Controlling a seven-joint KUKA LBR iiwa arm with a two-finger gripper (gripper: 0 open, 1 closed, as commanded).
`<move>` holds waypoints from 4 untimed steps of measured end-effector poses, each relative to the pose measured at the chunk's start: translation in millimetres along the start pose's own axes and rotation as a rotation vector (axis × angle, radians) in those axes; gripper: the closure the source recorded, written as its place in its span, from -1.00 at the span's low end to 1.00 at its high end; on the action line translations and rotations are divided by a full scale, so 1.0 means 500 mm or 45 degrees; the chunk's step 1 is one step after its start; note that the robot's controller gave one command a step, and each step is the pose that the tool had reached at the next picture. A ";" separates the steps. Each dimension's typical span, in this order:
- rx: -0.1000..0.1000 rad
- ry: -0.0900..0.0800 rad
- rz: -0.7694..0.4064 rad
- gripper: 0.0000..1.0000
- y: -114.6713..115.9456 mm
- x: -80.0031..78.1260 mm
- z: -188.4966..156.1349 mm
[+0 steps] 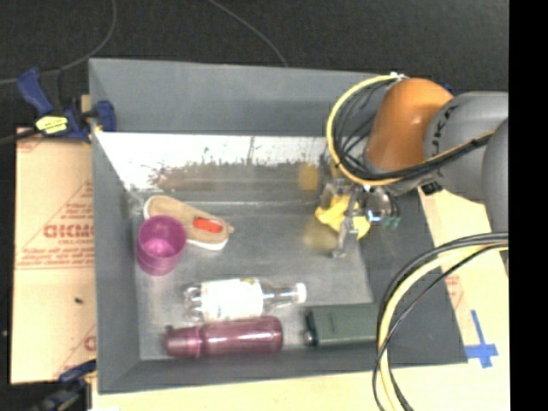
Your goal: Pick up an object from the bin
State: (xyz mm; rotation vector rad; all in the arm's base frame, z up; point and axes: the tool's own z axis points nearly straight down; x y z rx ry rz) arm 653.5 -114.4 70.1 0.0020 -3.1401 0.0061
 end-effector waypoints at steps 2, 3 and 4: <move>0.002 0.002 0.000 -1.00 -0.004 0.000 -0.001; -0.011 0.014 0.252 1.00 -0.006 0.004 0.001; -0.010 0.014 0.251 1.00 -0.006 0.004 0.001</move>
Offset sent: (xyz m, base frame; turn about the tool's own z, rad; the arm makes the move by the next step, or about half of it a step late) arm 0.0000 0.0000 0.0000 0.0000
